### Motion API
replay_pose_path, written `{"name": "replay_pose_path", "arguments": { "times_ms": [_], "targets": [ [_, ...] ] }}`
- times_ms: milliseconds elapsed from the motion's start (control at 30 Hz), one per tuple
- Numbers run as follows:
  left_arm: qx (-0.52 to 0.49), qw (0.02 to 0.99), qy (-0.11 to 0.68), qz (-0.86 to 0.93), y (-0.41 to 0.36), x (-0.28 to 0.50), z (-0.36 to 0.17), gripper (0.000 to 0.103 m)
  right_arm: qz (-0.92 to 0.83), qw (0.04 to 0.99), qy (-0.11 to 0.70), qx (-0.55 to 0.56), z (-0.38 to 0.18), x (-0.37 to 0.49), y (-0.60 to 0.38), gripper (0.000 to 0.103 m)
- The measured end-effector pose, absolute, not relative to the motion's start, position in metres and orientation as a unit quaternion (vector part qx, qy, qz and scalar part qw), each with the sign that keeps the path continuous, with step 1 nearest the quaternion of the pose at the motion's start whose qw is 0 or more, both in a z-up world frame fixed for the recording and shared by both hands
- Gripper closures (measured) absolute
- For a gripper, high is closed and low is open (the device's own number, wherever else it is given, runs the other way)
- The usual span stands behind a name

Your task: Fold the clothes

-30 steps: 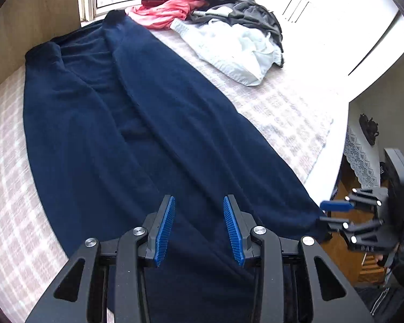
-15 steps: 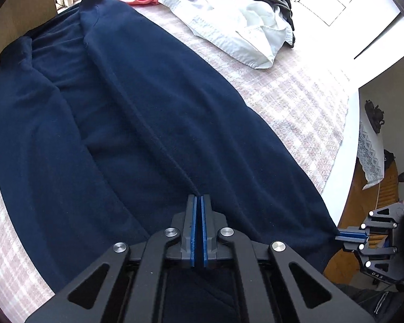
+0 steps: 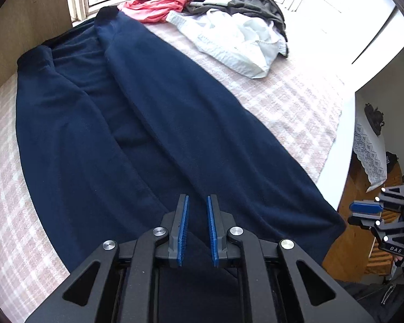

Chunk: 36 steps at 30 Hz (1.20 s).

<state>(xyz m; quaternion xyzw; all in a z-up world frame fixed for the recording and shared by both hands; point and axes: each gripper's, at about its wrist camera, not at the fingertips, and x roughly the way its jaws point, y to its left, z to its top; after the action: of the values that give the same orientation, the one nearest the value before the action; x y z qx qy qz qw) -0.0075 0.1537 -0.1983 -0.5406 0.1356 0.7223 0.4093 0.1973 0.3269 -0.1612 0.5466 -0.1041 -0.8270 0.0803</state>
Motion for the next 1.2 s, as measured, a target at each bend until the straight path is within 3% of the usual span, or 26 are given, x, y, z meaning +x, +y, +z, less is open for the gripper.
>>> {"name": "replay_pose_path", "arguments": {
  "times_ms": [167, 267, 333, 400, 467, 600, 867, 967, 1000, 1200],
  "targets": [
    [-0.538, 0.494, 0.174, 0.660, 0.175, 0.044, -0.211, 0.091, -0.819, 0.109, -0.089, 0.556, -0.173, 0.182, 0.299, 0.084],
    [-0.530, 0.495, 0.216, 0.654, 0.175, 0.066, -0.228, 0.090, -0.810, 0.119, -0.075, 0.569, -0.179, 0.192, 0.292, 0.084],
    [-0.537, 0.497, 0.218, 0.646, 0.166, 0.075, -0.230, 0.085, -0.792, 0.143, -0.064, 0.590, -0.187, 0.199, 0.284, 0.084],
    [-0.551, 0.497, 0.215, 0.635, 0.153, 0.082, -0.231, 0.086, -0.785, 0.151, -0.043, 0.599, -0.188, 0.210, 0.278, 0.084],
    [-0.565, 0.487, 0.188, 0.639, 0.136, 0.083, -0.229, 0.086, -0.797, 0.129, -0.038, 0.589, -0.182, 0.220, 0.285, 0.083],
    [-0.596, 0.470, 0.081, 0.646, 0.110, 0.071, -0.225, 0.079, -0.805, 0.084, -0.127, 0.573, -0.176, 0.222, 0.328, 0.068],
    [-0.621, 0.460, 0.082, 0.629, 0.129, 0.102, -0.235, 0.073, -0.803, 0.062, -0.148, 0.575, -0.184, 0.213, 0.343, 0.067],
    [-0.613, 0.463, 0.090, 0.634, 0.144, 0.113, -0.233, 0.085, -0.807, 0.063, -0.139, 0.571, -0.185, 0.209, 0.340, 0.067],
    [-0.611, 0.466, 0.091, 0.633, 0.153, 0.118, -0.232, 0.102, -0.807, 0.064, -0.135, 0.571, -0.186, 0.207, 0.339, 0.066],
    [-0.599, 0.472, 0.095, 0.640, 0.147, 0.115, -0.224, 0.101, -0.811, 0.075, -0.108, 0.570, -0.190, 0.203, 0.336, 0.063]
  ]
}}
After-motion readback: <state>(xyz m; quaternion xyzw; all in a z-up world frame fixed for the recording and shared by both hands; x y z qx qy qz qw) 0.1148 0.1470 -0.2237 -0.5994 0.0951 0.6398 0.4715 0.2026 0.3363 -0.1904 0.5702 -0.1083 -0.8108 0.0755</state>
